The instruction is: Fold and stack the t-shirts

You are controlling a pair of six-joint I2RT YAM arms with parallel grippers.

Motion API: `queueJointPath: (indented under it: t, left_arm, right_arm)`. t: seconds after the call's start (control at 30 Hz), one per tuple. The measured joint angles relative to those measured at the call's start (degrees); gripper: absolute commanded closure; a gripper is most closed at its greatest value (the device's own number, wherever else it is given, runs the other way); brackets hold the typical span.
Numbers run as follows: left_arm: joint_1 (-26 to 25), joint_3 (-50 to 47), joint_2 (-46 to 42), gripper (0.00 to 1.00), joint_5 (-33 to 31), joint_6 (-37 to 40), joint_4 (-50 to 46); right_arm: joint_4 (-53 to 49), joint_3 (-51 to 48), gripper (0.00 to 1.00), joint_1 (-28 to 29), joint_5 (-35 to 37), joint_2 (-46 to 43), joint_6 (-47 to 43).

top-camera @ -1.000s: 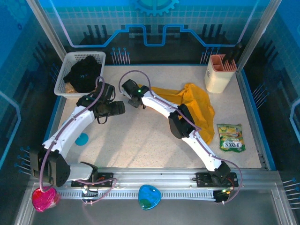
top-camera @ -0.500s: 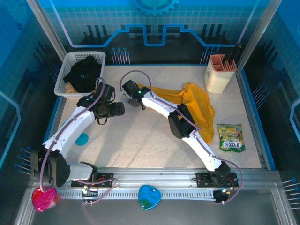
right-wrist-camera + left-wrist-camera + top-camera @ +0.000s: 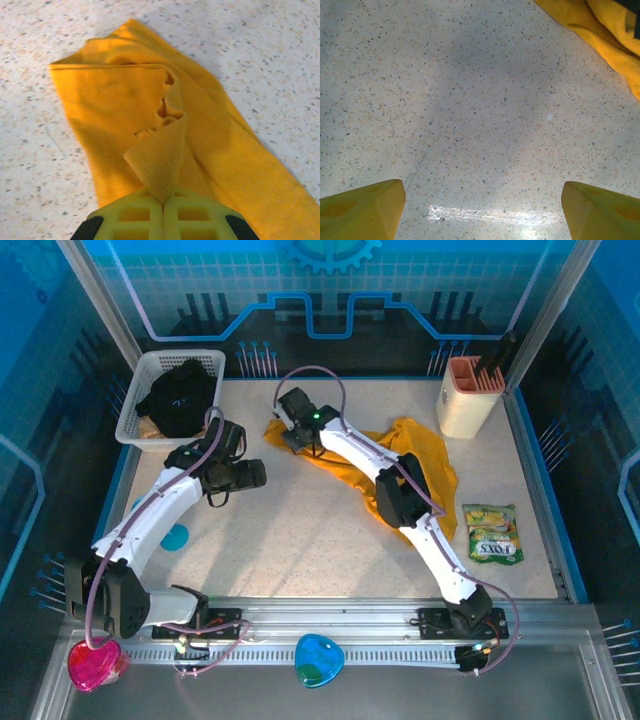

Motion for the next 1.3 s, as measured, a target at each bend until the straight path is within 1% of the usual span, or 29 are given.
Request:
queueJointPath:
  t: [0.1,0.27,0.3,0.33,0.4,0.47,0.53,0.57,0.6,0.7,0.77,0.87,0.93,1.03,1.1,1.2,1.3]
  left_arm:
    - [0.0,0.0,0.0,0.18,0.85,-0.02,0.02]
    - [0.0,0.0,0.92,0.18,3.98,-0.09,0.85]
    - [-0.07,0.02,1.64,0.18,4.74,-0.17,1.44]
    - [-0.24,0.07,2.51,0.19,5.33,-0.22,2.01]
    - [-0.76,0.72,5.25,0.2,6.73,-0.24,3.26]
    - [-1.62,2.64,8.94,0.28,8.07,-0.44,4.44]
    - [-2.62,6.34,14.01,0.37,9.53,-0.48,5.68]
    - [-3.02,8.96,17.14,0.43,10.29,-0.42,6.4]
    - [-3.28,11.85,20.46,0.47,10.97,-0.39,7.19]
    - [-3.54,21.18,30.25,0.54,12.28,-0.52,8.76]
    - [-3.5,27.34,36.48,0.56,12.48,-0.57,9.22]
    - [-3.5,36.06,44.89,0.56,12.26,-0.63,8.81]
    - [-3.45,40.22,48.98,0.56,12.17,-0.68,8.66]
    - [-3.3,45.24,53.53,0.56,11.96,-1.2,7.76]
    - [-2.99,48.43,55.98,0.57,11.61,-2.08,7.48]
    - [-2.23,51.3,57.99,0.58,10.86,-2.67,7.45]
    - [-1.18,53.13,59.45,0.58,10.03,-3.28,7.5]
  right_arm:
    - [-0.39,0.0,1.0,-1.73,-1.95,0.0,2.01]
    - [-1.55,1.07,1.0,-4.17,-4.46,0.22,4.37]
    - [-1.97,2.16,0.94,-4.79,-4.92,0.59,4.74]
    - [-2.19,3.17,0.86,-5.38,-5.46,1.01,5.09]
    - [-2.64,5.16,0.75,-6.75,-6.38,1.9,5.9]
    - [-3.1,6.1,0.69,-7.98,-7.08,2.47,6.64]
    - [-3.54,6.25,0.66,-9.14,-7.3,2.82,7.28]
    - [-3.91,6.25,0.65,-9.62,-7.26,2.93,7.63]
    - [-4.31,6.19,0.65,-10.01,-7.28,2.95,7.82]
    - [-4.35,4.96,0.66,-10.67,-7.02,2.73,8.07]
    - [-4.28,2.21,0.67,-10.73,-6.6,1.86,8.02]
    - [-3.45,-6.21,0.67,-10.64,-5.66,-1.86,7.65]
    - [-2.73,-12.87,0.67,-10.67,-5.33,-5.68,7.41]
    - [-1.31,-21.66,0.7,-10.67,-5.07,-12.41,7.19]
    - [0.0,-27.19,0.77,-10.64,-5.09,-17.66,7.1]
    - [2.36,-34.62,0.84,-10.64,-5.07,-25.14,7.34]
    - [4.28,-42.03,0.84,-10.62,-5.18,-31.63,7.89]
